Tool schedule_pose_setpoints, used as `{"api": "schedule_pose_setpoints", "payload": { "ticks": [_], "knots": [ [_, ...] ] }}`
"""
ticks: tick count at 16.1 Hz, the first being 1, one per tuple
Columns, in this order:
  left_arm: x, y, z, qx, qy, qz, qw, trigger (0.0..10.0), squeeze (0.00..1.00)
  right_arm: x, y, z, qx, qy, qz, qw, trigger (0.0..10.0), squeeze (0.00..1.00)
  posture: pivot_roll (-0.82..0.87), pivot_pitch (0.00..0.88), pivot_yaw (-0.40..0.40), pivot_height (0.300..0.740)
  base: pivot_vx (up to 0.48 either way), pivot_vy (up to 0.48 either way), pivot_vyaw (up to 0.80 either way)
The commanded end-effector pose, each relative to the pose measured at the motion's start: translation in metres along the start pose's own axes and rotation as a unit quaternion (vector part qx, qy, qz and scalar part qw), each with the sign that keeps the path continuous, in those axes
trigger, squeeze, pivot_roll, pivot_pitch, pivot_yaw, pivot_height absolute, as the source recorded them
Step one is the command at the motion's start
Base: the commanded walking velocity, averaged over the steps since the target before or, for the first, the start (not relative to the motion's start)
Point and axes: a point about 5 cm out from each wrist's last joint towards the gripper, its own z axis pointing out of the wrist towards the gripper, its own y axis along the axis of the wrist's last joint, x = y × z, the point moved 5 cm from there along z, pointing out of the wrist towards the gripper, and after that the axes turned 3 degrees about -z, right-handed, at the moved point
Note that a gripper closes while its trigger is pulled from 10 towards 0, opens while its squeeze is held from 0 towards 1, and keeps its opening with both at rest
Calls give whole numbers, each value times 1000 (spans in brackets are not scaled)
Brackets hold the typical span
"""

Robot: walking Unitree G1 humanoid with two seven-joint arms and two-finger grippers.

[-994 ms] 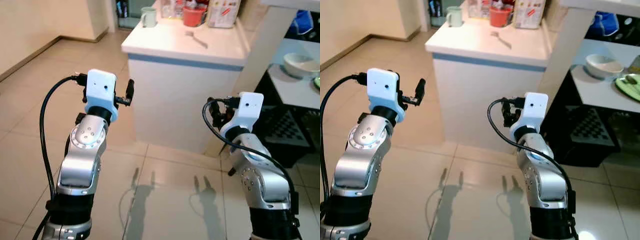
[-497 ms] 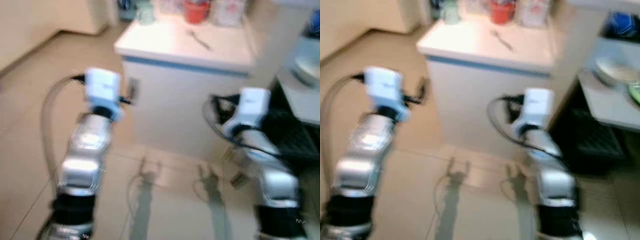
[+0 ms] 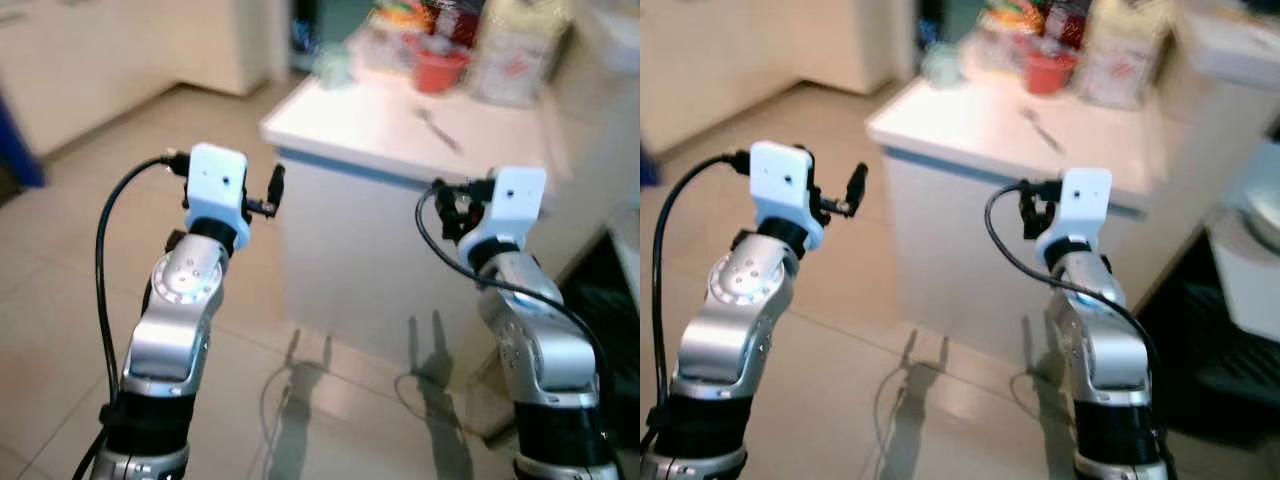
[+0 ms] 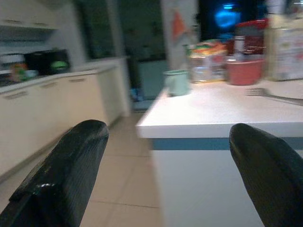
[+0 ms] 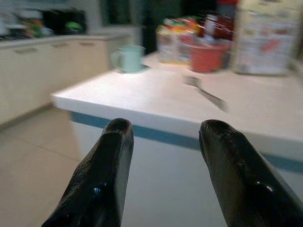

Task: Setting the table

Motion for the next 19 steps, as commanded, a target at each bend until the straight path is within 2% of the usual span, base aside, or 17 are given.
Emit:
{"api": "schedule_pose_setpoints", "payload": {
  "ticks": [1, 9, 13, 19],
  "knots": [
    [4, 4, 2, -5, 4, 5, 1000, 10000, 0, 1, 5, 1, -8, -1, 5, 1000, 10000, 0, -29, 0, -22, 740, 431, 0, 0],
    [5, 6, 4, -9, -3, 10, 1000, 10000, 0, -3, 12, 4, -17, -11, 18, 1000, 10000, 0, -27, 0, -16, 740, 429, 0, 0],
    [3, 7, 4, -11, -7, 13, 1000, 10000, 0, -7, 15, 5, -18, -14, 20, 1000, 10000, 0, -27, 0, -14, 740, 429, 0, -775],
    [-2, 6, 3, -9, -25, 14, 1000, 10000, 0, -17, 19, 5, -15, -29, 1, 999, 10000, 0, -28, 0, -9, 740, 430, 0, 0]
  ]
}}
